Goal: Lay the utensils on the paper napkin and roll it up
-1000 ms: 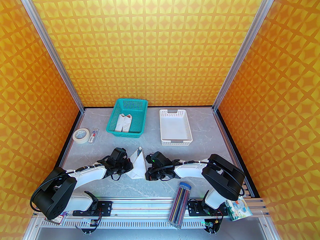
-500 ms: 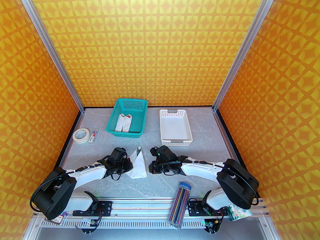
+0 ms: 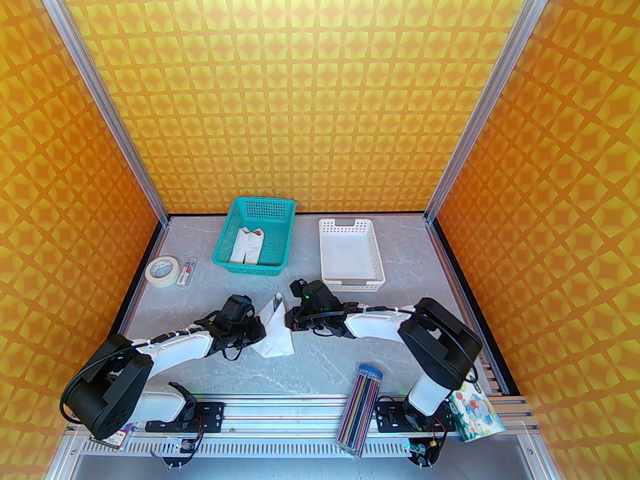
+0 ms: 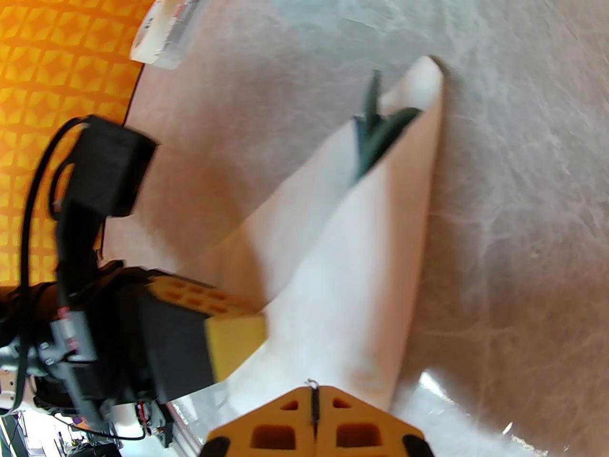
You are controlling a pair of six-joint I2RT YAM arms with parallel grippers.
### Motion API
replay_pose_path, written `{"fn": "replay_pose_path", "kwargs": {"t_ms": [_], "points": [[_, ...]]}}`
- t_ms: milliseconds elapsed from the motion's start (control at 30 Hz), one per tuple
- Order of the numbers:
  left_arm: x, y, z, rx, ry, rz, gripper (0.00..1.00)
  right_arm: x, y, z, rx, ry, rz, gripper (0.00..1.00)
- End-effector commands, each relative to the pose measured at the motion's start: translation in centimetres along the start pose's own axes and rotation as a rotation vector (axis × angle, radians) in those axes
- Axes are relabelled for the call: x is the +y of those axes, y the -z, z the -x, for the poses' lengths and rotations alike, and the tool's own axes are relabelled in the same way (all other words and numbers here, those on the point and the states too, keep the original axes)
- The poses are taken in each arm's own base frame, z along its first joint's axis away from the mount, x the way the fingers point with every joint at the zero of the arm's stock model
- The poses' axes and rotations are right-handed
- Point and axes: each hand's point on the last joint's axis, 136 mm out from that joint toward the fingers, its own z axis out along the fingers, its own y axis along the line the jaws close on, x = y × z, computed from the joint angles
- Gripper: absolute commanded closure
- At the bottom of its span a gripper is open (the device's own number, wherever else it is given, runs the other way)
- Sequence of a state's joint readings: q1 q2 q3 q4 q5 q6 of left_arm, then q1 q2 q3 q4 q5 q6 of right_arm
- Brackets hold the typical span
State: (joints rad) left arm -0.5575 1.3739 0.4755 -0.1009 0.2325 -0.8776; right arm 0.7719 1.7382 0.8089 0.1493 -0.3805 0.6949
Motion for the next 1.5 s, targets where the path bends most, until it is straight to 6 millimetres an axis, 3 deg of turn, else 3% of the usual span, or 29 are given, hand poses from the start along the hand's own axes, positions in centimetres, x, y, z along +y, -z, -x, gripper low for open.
{"fn": "replay_pose_path", "kwargs": {"t_ms": [0,533,833,1133,1333,1467], "points": [[4.1,-0.1,-1.6,0.041,0.009,0.166,1.0,-0.3,-0.7,1.1,-0.031,0.007,-0.004,1.0],[4.2,-0.1,-1.8,0.044,0.011,0.168,1.0,-3.5,-1.5,-1.4,0.033,-0.008,-0.092,1.0],[4.2,-0.2,-1.8,0.045,0.012,0.169,1.0,-3.0,-0.3,-2.1,0.055,-0.004,-0.081,1.0],[4.1,-0.2,-1.8,0.045,0.009,0.169,1.0,0.6,1.8,1.7,-0.044,0.037,0.001,1.0],[4.2,-0.1,-1.9,0.047,0.007,0.17,1.0,0.6,1.4,4.4,-0.106,0.005,0.079,1.0],[4.1,-0.1,-1.8,0.047,0.006,0.17,1.0,1.2,0.3,4.7,-0.077,0.005,0.128,1.0]]}}
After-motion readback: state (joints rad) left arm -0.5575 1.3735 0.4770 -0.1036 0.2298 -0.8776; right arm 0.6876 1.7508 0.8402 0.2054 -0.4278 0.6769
